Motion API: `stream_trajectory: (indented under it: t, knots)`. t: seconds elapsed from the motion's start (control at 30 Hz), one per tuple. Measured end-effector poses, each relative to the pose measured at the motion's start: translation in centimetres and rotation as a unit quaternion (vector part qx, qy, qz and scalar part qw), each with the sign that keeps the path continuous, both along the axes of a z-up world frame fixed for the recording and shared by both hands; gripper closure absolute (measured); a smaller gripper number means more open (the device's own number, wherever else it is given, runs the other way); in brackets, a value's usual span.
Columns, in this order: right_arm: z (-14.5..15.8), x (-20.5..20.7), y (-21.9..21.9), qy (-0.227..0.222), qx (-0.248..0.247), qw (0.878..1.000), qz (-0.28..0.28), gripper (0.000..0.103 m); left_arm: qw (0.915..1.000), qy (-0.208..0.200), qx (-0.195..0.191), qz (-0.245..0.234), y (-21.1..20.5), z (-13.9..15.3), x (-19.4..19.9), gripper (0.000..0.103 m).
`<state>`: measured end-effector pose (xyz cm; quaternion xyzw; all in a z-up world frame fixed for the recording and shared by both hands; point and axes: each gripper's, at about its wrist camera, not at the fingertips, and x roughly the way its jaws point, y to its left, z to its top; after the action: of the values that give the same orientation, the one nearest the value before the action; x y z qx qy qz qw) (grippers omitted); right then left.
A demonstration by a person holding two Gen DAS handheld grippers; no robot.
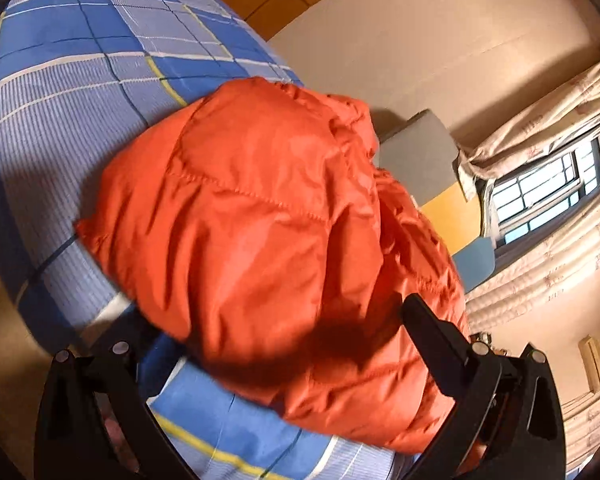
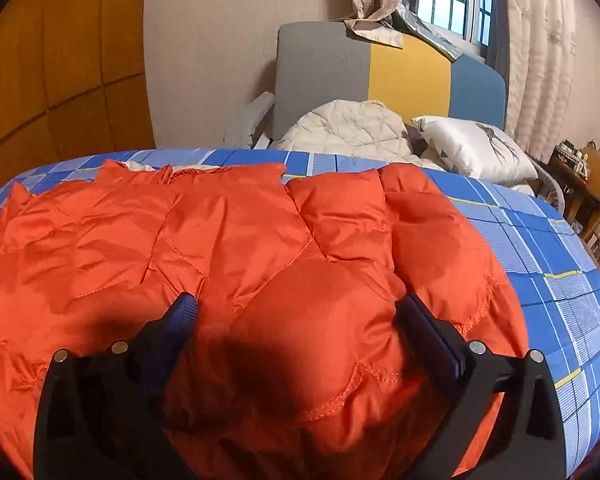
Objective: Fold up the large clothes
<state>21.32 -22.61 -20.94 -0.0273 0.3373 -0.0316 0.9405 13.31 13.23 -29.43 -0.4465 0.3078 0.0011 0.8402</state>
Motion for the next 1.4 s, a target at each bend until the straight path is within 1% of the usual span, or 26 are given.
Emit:
stream_trajectory:
  t: [0.07,0.17,0.23,0.3,0.33,0.37,0.4,0.43,0.5,0.53,0.57,0.6,0.63,0.67,0.73,0.83,0.9,0.97,1.03,1.1,1.17,1.3,1.4]
  knots:
    - [-0.1,0.1,0.0,0.003,0.002,1.000,0.001,0.003,0.9999,-0.006,-0.008,0.010,0.5,-0.1,0.8,0.002]
    - [-0.2,0.2,0.0,0.006,0.000,1.000,0.001,0.003,0.9988,-0.016,-0.031,0.034,1.2,-0.6,1.7,0.002]
    - [-0.3,0.0,0.1,0.008,0.001,1.000,0.001,0.003,0.9976,-0.031,-0.037,0.050,1.3,-0.6,2.1,0.002]
    - [-0.3,0.1,0.0,0.009,0.003,1.000,0.003,0.003,0.9963,-0.049,-0.042,0.056,1.3,-0.5,2.4,0.003]
    - [-0.3,0.1,-0.1,0.009,0.003,1.000,0.004,0.003,0.9959,-0.056,-0.040,0.058,1.1,-0.5,2.7,0.009]
    - [-0.4,0.1,-0.2,0.010,0.004,1.000,0.004,0.003,0.9963,-0.052,-0.035,0.060,1.4,-0.5,2.7,0.018]
    - [-0.4,0.2,-0.2,0.011,0.005,1.000,0.004,0.003,0.9971,-0.036,-0.023,0.063,1.4,-0.7,3.1,0.025]
    - [-0.4,0.3,-0.3,0.013,0.004,1.000,0.004,0.003,0.9975,-0.028,-0.018,0.063,1.6,-0.9,3.3,0.036]
    - [-0.3,0.6,-0.2,0.020,0.003,1.000,0.003,0.003,0.9976,-0.031,-0.030,0.055,2.1,-1.3,3.8,0.043]
    - [-0.2,0.7,-0.2,0.025,0.002,1.000,0.003,0.003,0.9975,-0.032,-0.035,0.052,2.3,-1.3,3.7,0.049]
    - [0.0,0.8,-0.2,0.031,0.001,1.000,0.003,0.003,0.9975,-0.031,-0.041,0.049,2.5,-1.3,3.8,0.058]
    - [0.5,0.8,-0.2,0.031,0.003,1.000,0.002,0.003,0.9975,-0.031,-0.043,0.046,2.7,-1.1,3.7,0.063]
    - [1.2,0.6,-0.2,0.021,0.006,1.000,0.002,0.003,0.9977,-0.033,-0.041,0.043,2.8,-0.9,3.6,0.069]
    - [2.0,0.4,-0.2,0.006,0.012,1.000,0.005,0.003,0.9980,-0.038,-0.035,0.038,2.8,-0.4,3.4,0.072]
    - [2.9,0.7,0.1,-0.007,0.017,1.000,0.012,0.003,0.9983,-0.048,-0.020,0.028,2.5,0.7,3.2,0.075]
    - [3.6,2.6,1.5,-0.006,-0.012,1.000,0.020,0.003,0.9980,-0.059,-0.007,0.021,2.4,2.2,2.9,0.078]
    - [2.9,4.5,2.5,0.014,-0.045,0.999,0.023,0.003,0.9975,-0.069,0.003,0.015,2.2,3.3,2.9,0.079]
    - [2.0,6.0,3.0,0.032,-0.070,0.997,0.013,0.003,0.9963,-0.082,0.025,0.004,1.7,4.8,2.7,0.079]
    - [0.5,7.4,3.1,0.062,-0.065,0.996,0.015,0.003,0.9937,-0.099,0.052,-0.009,1.0,6.4,2.6,0.080]
    - [-0.2,7.5,3.1,0.050,-0.068,0.996,0.015,0.003,0.9909,-0.110,0.075,-0.019,0.2,7.8,2.5,0.080]
    - [-0.7,7.4,3.1,0.048,-0.066,0.997,0.015,0.003,0.9879,-0.120,0.094,-0.027,-0.7,9.1,2.5,0.080]
    - [-0.3,6.9,2.4,0.062,-0.056,0.996,0.010,0.003,0.9841,-0.127,0.120,-0.031,-1.6,10.9,2.7,0.080]
    - [0.5,4.7,1.8,0.050,-0.043,0.998,0.017,0.003,0.9832,-0.127,0.128,-0.032,-2.0,11.5,2.7,0.080]
